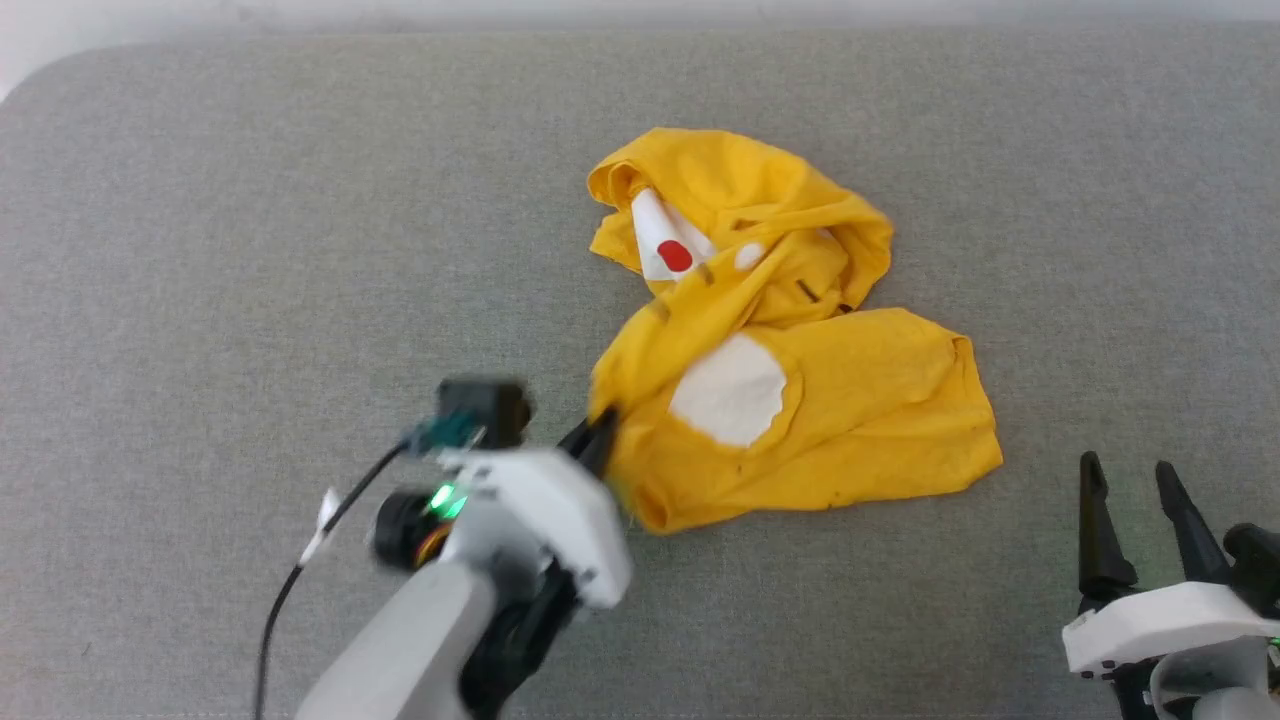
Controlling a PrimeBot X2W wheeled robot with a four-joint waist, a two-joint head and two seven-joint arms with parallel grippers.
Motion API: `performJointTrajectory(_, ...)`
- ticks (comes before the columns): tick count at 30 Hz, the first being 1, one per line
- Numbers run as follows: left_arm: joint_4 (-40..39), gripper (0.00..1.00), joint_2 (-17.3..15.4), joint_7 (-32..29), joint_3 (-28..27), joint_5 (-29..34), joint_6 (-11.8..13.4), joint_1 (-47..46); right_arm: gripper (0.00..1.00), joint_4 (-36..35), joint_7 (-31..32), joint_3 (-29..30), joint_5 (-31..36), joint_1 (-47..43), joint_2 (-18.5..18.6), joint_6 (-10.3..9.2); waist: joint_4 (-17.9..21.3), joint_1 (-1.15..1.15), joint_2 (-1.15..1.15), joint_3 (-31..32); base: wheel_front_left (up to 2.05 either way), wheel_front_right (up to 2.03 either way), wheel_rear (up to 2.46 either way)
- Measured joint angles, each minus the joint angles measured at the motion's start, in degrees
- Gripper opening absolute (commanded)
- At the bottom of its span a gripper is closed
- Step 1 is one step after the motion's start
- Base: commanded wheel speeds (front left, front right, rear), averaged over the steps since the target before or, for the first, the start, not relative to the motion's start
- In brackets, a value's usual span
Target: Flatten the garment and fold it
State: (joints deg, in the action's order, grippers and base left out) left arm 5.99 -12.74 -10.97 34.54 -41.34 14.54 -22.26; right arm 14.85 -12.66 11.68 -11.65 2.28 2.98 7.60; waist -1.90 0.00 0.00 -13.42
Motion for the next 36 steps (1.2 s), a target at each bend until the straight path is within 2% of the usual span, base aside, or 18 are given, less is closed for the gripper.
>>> performJointTrajectory(2,2.19,0.04,-1.52,1.04,-0.67,-0.22,0.25,2.76,1.00,-0.04,0.01,0.45,0.10,0.00,0.01,0.00,0.08,0.00,0.00,-0.19,0.00,0.00,0.00)
performJointTrajectory(3,3.04,0.67,-1.81,1.65,-1.36,-0.82,0.62,3.87,1.00,-0.15,0.02,0.68,0.14,0.00,0.01,0.00,0.01,0.00,0.00,-0.28,0.00,0.00,0.00)
performJointTrajectory(4,3.56,1.00,-2.09,2.40,-1.64,-1.01,0.71,4.67,1.00,-0.27,0.04,0.87,0.35,0.00,0.02,0.00,-0.08,0.00,0.00,-0.36,0.00,0.00,0.00)
performJointTrajectory(7,3.42,1.00,-1.51,5.22,-3.48,-2.55,0.64,5.95,1.00,-0.85,0.55,1.03,0.62,0.00,0.01,0.00,-0.49,0.00,0.00,-0.51,0.00,0.00,0.00)
performJointTrajectory(13,-1.16,1.00,-1.35,11.54,-4.80,-1.72,-0.42,5.98,1.00,-1.82,1.49,1.04,1.03,-0.01,0.01,0.00,-1.63,0.00,0.00,-0.30,0.00,0.00,0.00)
performJointTrajectory(18,-5.91,1.00,-2.41,20.76,-5.08,3.04,-2.33,5.98,1.00,-2.64,2.00,0.98,1.11,-0.05,0.00,0.00,-2.09,0.00,0.00,0.43,0.00,0.00,0.00)
performJointTrajectory(21,-7.20,1.00,-3.48,24.71,-5.71,7.50,-2.37,6.64,1.00,-2.99,2.05,0.86,1.11,-0.09,0.01,0.00,-2.04,0.00,0.00,0.88,0.00,0.00,0.00)
performJointTrajectory(25,-8.72,1.00,-4.10,25.65,-9.18,13.83,-0.97,10.98,1.00,-3.63,2.09,0.51,1.10,-0.45,0.00,0.00,-1.58,0.00,0.00,1.35,0.00,0.00,0.00)
performJointTrajectory(29,-13.55,1.00,-1.78,25.70,-15.34,18.46,-0.96,16.74,1.00,-4.25,2.12,0.40,1.10,-1.26,0.01,0.00,-1.14,0.00,0.00,1.81,0.00,0.00,0.00)
performJointTrajectory(36,-14.90,1.00,2.86,25.70,-22.03,23.17,-6.04,25.33,1.00,-4.83,2.65,0.67,1.22,-2.75,0.01,0.00,-1.24,-0.01,0.00,2.93,0.00,0.00,0.00)
